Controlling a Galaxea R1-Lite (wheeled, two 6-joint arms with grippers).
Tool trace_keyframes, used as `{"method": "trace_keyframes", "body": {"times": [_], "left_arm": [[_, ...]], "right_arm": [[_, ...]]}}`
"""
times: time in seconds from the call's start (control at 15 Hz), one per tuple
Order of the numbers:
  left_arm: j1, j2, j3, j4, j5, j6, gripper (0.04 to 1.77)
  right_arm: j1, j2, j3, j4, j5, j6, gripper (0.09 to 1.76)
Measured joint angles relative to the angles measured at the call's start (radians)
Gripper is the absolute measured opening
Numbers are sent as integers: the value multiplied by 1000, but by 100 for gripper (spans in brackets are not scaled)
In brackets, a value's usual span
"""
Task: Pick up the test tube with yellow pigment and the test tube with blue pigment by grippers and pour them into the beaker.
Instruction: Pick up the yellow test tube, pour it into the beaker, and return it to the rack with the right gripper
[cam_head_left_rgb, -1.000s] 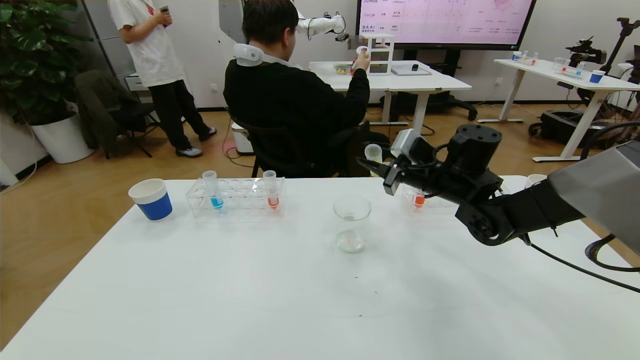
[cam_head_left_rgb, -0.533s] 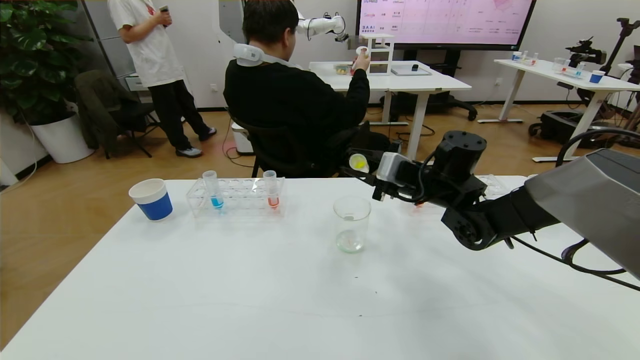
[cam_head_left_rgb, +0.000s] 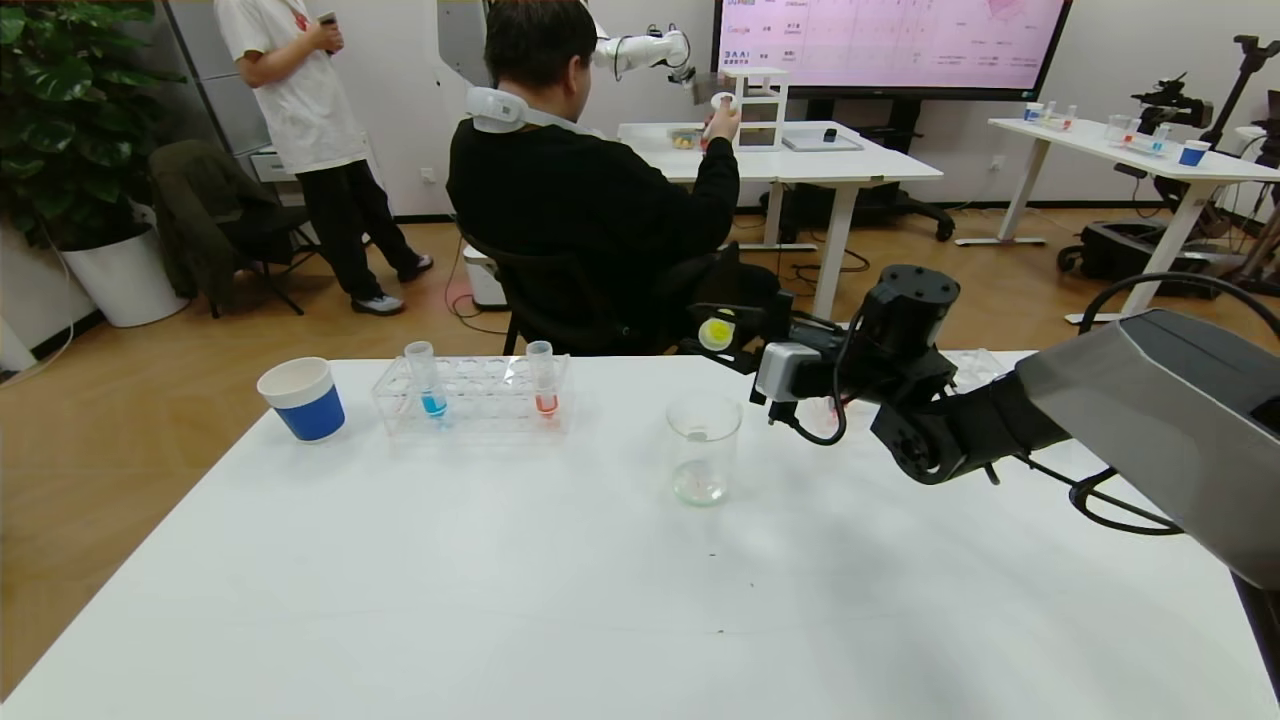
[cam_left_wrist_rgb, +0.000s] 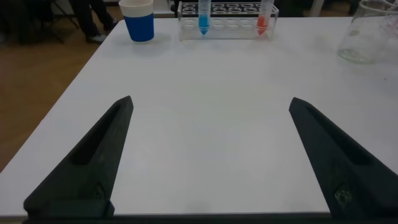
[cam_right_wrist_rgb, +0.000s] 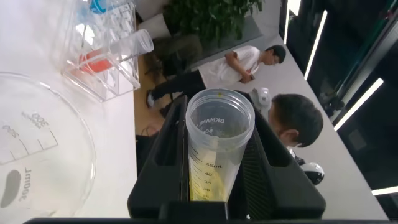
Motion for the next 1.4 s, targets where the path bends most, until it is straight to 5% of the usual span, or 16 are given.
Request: {"method": "trace_keyframes", "body": {"times": [0.73,1.4], "left_arm": [[0,0,0,0,0,0,175],[0,0,0,0,0,0,175]], "right_arm": [[-14,52,-21,0,68,-280,51],[-21,68,-44,-5,78,-386,51]]}}
